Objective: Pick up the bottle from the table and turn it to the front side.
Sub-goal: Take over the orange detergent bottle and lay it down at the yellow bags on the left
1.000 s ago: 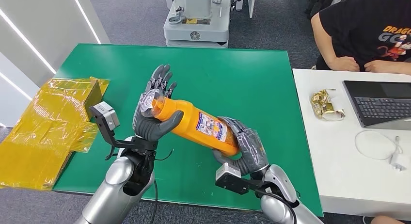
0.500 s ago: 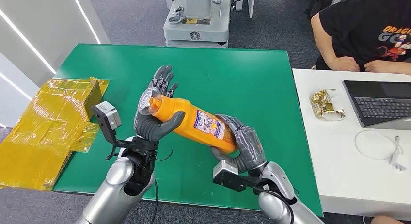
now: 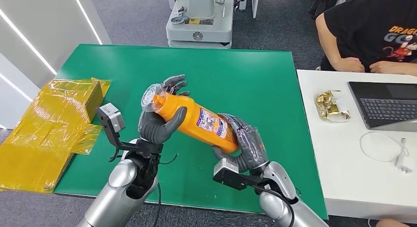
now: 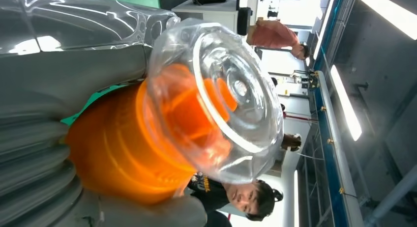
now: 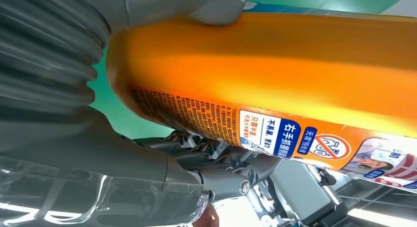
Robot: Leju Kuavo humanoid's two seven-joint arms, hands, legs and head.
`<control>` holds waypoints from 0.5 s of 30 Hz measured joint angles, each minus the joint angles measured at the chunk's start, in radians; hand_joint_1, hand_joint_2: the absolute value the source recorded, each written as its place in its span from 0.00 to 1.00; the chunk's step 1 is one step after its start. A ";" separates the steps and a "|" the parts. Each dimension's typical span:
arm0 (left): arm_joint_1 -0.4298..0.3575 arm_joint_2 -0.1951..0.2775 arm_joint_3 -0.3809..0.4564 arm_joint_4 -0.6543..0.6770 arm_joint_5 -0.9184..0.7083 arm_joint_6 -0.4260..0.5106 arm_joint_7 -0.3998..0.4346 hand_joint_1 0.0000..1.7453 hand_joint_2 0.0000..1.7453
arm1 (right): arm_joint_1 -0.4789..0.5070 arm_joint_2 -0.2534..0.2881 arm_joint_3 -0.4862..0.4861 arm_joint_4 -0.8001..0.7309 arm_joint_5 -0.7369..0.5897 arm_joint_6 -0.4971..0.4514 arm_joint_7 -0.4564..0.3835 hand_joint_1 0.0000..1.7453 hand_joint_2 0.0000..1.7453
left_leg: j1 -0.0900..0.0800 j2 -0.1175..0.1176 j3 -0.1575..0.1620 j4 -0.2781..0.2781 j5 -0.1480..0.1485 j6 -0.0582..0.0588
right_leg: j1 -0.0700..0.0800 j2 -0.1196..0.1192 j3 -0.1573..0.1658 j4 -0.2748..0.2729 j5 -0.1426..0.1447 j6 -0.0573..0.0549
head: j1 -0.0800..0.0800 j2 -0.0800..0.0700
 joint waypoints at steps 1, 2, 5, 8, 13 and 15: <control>0.000 -0.001 0.000 0.000 0.002 -0.001 0.000 1.00 1.00 | 0.000 0.001 0.000 0.002 0.000 0.000 0.001 1.00 1.00 | 0.000 0.000 0.000 0.000 0.000 0.000 | 0.000 0.000 0.000 0.000 0.000 0.000 | 0.000 0.000; 0.000 -0.001 0.000 0.000 0.003 -0.001 0.000 1.00 1.00 | 0.000 0.002 0.000 0.003 0.000 0.000 0.001 1.00 1.00 | 0.000 0.000 0.000 0.000 0.000 0.000 | 0.000 0.000 0.000 0.000 0.000 0.000 | 0.000 0.000; 0.000 -0.002 -0.001 0.000 0.004 -0.001 -0.001 1.00 1.00 | 0.000 0.004 0.000 0.007 0.000 0.002 0.001 1.00 1.00 | 0.000 0.000 0.000 0.000 0.000 0.000 | 0.000 0.000 0.000 0.000 0.000 0.000 | 0.000 0.000; 0.000 -0.003 -0.001 0.000 0.004 -0.001 -0.002 1.00 1.00 | 0.000 0.004 0.001 0.008 0.001 0.003 0.001 1.00 1.00 | 0.000 0.000 0.000 0.000 0.000 0.000 | 0.000 0.000 0.000 0.000 0.000 0.000 | 0.000 0.000; -0.001 -0.006 -0.001 0.000 0.007 -0.001 -0.002 1.00 1.00 | 0.001 0.004 0.002 0.011 0.003 0.004 0.001 1.00 1.00 | 0.000 0.000 0.000 0.000 0.000 0.000 | 0.000 0.000 0.000 0.000 0.000 0.000 | 0.000 0.000; -0.001 -0.007 -0.001 0.000 0.010 -0.001 -0.003 1.00 1.00 | 0.000 0.004 0.002 0.013 0.005 0.004 0.001 1.00 1.00 | 0.000 0.000 0.000 0.000 0.000 0.000 | 0.000 0.000 0.000 0.000 0.000 0.000 | 0.000 0.000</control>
